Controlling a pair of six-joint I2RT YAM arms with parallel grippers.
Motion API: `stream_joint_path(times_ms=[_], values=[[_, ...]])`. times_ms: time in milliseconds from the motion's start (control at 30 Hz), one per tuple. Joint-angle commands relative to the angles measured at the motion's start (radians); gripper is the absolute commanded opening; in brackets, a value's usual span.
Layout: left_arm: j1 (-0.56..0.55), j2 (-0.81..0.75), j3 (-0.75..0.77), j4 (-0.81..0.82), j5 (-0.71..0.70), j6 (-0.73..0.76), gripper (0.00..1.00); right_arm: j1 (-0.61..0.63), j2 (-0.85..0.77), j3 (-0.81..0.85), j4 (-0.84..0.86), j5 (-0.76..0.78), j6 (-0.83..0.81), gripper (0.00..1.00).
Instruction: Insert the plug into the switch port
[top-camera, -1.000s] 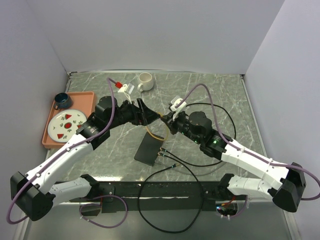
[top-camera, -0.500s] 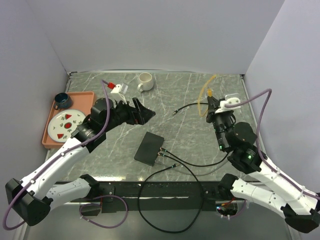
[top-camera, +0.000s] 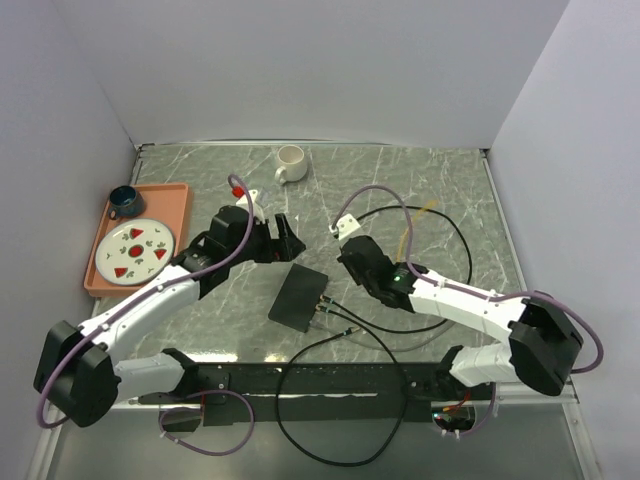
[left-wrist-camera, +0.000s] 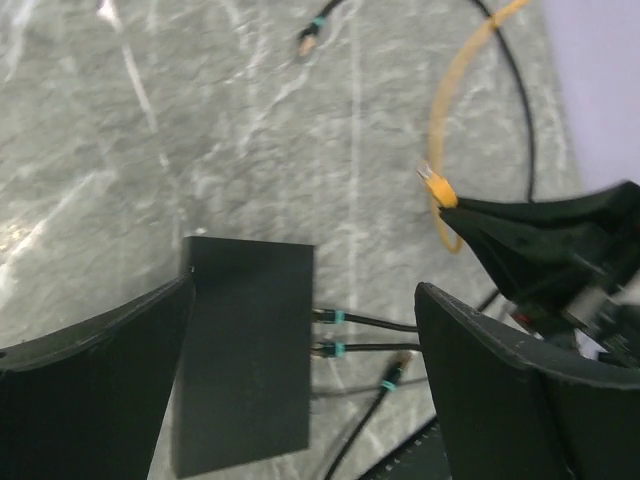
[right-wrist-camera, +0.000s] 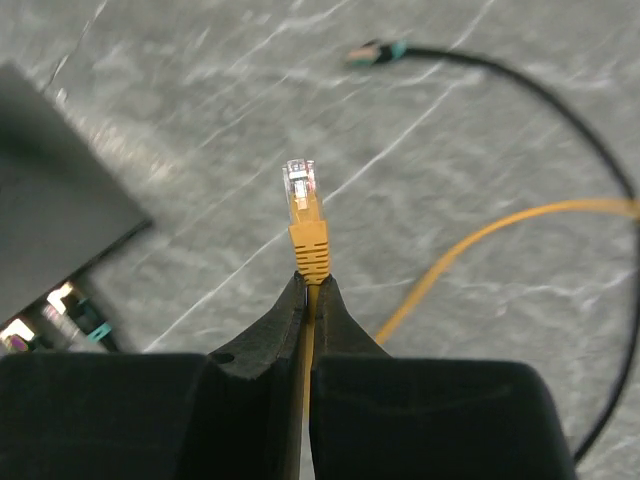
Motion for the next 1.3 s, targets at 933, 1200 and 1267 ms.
stream_joint_path(times_ms=[933, 1200, 1267], values=[[0.106, 0.418, -0.156, 0.465, 0.286, 0.020, 0.98, 0.007, 0.203, -0.057, 0.069, -0.382, 0.150, 0.00], [0.106, 0.481, -0.133, 0.471, 0.290, 0.020, 0.95, 0.007, 0.113, -0.124, 0.111, -0.348, 0.193, 0.00], [0.106, 0.497, -0.127, 0.474, 0.294, 0.021, 0.93, 0.007, 0.079, -0.150, 0.129, -0.342, 0.203, 0.00]])
